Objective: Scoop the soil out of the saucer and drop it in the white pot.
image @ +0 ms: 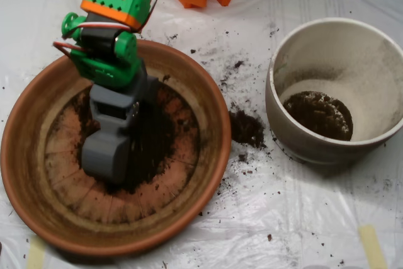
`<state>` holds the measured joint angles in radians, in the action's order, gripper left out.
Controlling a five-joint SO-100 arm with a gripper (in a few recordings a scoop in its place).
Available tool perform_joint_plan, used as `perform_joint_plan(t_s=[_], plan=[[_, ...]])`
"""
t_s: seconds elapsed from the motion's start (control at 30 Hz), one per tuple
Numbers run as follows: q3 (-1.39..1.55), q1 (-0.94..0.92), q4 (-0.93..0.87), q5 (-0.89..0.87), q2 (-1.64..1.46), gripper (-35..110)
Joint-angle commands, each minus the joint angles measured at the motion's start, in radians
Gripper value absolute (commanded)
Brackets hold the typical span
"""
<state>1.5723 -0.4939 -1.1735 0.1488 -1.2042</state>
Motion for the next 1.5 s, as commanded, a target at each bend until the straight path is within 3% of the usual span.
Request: perform_joint_plan(t_s=[0.0, 0.3, 0.53, 0.9, 1.47], plan=[[-0.127, -0.006, -0.054, 0.026, 0.037, 48], [-0.107, -0.02, -0.048, 0.069, 0.025, 35], [0.133, -0.023, 0.123, 0.069, -0.178, 16], [0.307, -0.06, 0.345, 0.064, -0.307, 1], [0.643, 0.009, 0.603, 0.091, -0.792, -1]])
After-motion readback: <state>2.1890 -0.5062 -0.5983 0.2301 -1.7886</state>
